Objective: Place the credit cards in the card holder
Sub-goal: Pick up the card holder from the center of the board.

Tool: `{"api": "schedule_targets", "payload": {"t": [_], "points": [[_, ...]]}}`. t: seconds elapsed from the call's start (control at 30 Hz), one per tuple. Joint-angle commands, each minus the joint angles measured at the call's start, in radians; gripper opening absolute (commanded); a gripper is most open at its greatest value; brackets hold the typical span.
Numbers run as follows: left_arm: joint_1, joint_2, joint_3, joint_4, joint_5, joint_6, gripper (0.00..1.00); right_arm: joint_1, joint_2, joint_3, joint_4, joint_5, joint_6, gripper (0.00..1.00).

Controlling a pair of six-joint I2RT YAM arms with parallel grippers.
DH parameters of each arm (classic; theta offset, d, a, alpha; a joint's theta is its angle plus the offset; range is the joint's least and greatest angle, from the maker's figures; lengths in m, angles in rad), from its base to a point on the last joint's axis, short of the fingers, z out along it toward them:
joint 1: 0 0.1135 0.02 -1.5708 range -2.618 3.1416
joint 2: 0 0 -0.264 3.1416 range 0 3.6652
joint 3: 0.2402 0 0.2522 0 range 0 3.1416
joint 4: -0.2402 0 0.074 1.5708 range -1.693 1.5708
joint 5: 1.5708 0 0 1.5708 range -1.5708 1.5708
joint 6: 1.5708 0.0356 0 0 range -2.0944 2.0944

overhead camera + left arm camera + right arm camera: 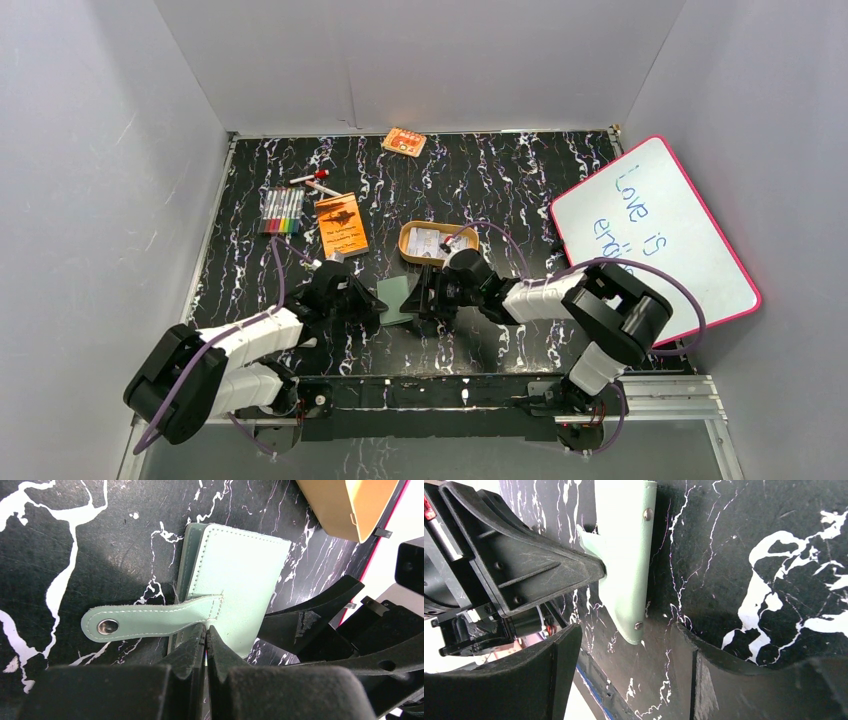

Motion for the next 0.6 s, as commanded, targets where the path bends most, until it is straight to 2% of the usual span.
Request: {"api": "schedule_targets", "payload": {"t": [0.0,0.33,0.43,0.57], "points": [[0.019,0.039,-0.062,-0.143,-0.062,0.028,0.0,-0.004,0.012,-0.034,0.178,0.049,0.052,0.73],[0.03,0.037,-0.088,-0.13,-0.049,0.021,0.0,0.006,0.109,0.021,0.268,0.012,0.067,0.65],[0.033,0.037,-0.094,-0.127,-0.044,0.018,0.0,0.014,0.131,0.039,0.281,0.003,0.068,0.6],[0.036,0.037,-0.103,-0.119,-0.038,0.013,0.0,0.024,0.156,0.047,0.301,0.001,0.072,0.48]]}}
